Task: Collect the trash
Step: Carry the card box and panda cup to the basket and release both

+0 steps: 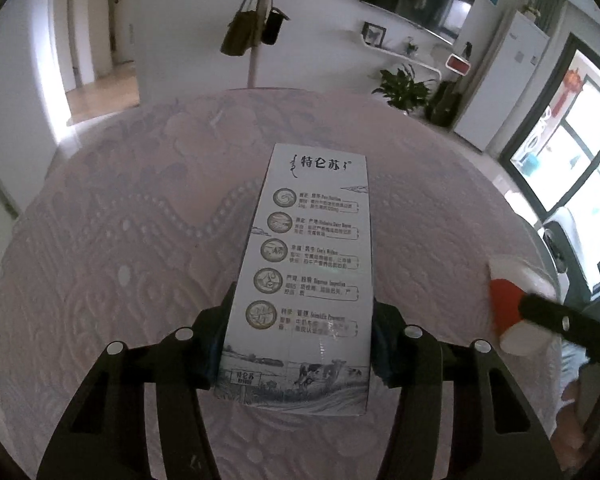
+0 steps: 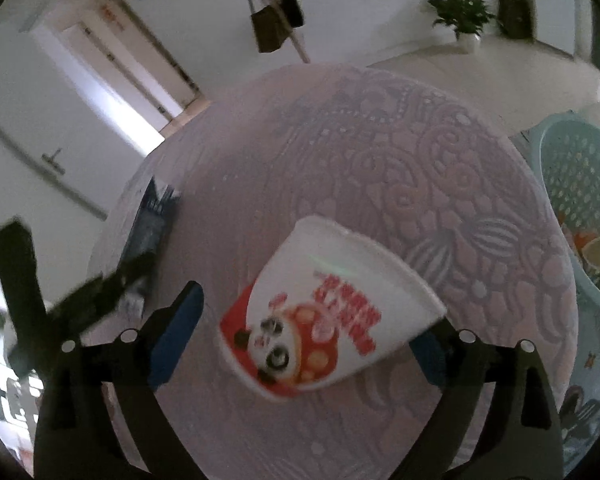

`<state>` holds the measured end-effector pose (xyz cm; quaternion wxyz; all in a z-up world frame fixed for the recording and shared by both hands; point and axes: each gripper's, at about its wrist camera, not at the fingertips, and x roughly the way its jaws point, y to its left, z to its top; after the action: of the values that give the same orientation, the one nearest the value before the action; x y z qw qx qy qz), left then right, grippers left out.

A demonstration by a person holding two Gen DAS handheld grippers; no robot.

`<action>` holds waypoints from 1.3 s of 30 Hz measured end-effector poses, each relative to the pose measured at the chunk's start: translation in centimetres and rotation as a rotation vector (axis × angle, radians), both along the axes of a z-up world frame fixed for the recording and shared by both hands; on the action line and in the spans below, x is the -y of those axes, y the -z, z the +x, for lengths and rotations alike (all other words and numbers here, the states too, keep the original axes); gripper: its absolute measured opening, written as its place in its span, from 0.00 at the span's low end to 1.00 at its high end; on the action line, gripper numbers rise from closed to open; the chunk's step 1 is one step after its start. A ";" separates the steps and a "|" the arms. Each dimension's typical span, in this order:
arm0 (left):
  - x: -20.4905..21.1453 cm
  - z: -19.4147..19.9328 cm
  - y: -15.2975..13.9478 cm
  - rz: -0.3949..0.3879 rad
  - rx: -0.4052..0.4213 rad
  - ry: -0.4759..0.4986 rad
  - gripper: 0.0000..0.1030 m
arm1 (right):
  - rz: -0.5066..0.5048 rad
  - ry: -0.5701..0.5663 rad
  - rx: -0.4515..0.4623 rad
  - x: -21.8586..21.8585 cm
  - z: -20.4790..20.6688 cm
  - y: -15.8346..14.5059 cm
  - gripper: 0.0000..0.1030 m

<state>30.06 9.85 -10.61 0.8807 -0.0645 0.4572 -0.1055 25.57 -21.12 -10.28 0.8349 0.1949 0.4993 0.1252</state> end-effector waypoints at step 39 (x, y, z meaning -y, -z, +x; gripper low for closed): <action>28.2 -2.2 -8.6 -0.217 0.230 0.438 0.52 | -0.193 0.465 0.349 24.9 -6.7 -6.0 0.50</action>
<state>27.85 -18.30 -1.96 0.8709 -0.0458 0.3433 -0.3486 18.82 -46.00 -4.27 0.9289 0.1994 0.3001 -0.0856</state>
